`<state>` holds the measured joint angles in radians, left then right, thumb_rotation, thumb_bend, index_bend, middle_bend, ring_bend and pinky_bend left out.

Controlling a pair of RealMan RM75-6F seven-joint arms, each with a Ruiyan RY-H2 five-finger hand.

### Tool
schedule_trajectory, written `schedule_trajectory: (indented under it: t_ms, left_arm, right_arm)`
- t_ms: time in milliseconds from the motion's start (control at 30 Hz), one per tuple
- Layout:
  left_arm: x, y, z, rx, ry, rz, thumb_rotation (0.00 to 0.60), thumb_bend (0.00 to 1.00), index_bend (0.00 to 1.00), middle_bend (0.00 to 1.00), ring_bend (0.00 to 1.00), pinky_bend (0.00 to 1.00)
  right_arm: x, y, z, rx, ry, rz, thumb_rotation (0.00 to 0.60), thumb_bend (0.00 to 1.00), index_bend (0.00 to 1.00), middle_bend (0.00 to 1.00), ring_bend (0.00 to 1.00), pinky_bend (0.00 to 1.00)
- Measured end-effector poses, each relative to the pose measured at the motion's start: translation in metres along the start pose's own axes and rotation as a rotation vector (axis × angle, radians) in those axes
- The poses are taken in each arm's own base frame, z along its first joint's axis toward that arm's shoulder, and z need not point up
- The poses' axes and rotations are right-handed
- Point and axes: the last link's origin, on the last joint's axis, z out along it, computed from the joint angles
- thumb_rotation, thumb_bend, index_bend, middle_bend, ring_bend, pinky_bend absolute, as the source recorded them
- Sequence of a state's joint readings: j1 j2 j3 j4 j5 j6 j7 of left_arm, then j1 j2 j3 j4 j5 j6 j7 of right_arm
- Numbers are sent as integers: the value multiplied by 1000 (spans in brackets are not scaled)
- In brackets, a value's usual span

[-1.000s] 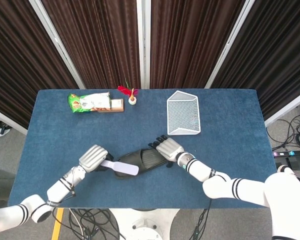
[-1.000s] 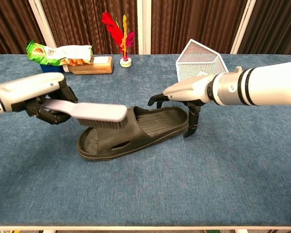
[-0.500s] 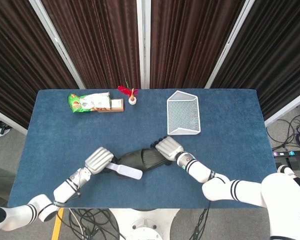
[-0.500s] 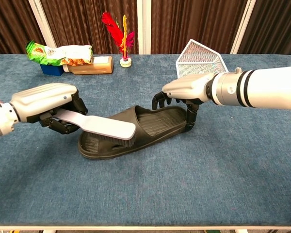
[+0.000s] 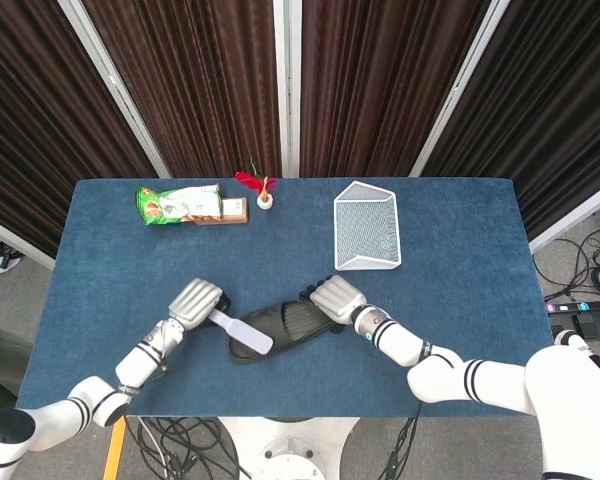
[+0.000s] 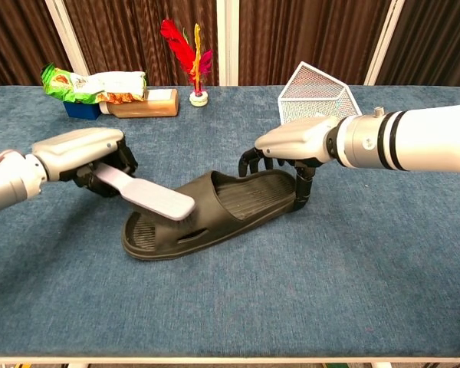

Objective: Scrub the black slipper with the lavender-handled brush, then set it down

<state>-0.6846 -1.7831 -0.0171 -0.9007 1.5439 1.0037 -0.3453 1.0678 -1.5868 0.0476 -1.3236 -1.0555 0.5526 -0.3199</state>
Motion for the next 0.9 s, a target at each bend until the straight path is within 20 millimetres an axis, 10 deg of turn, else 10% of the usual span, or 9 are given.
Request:
schedule_trajectory:
  t_ms: [300, 900]
  left_arm:
    - [17, -19, 3, 130, 105, -149, 600, 891, 1000, 1000, 1000, 1000]
    - [-12, 15, -17, 124, -5, -31, 600, 891, 1000, 1000, 1000, 1000]
  right_arm:
    - [1, 1, 0, -1, 10, 3, 600, 187, 583, 434, 266, 285]
    - [-1, 0, 0, -1, 5, 6, 600, 186, 583, 434, 266, 285]
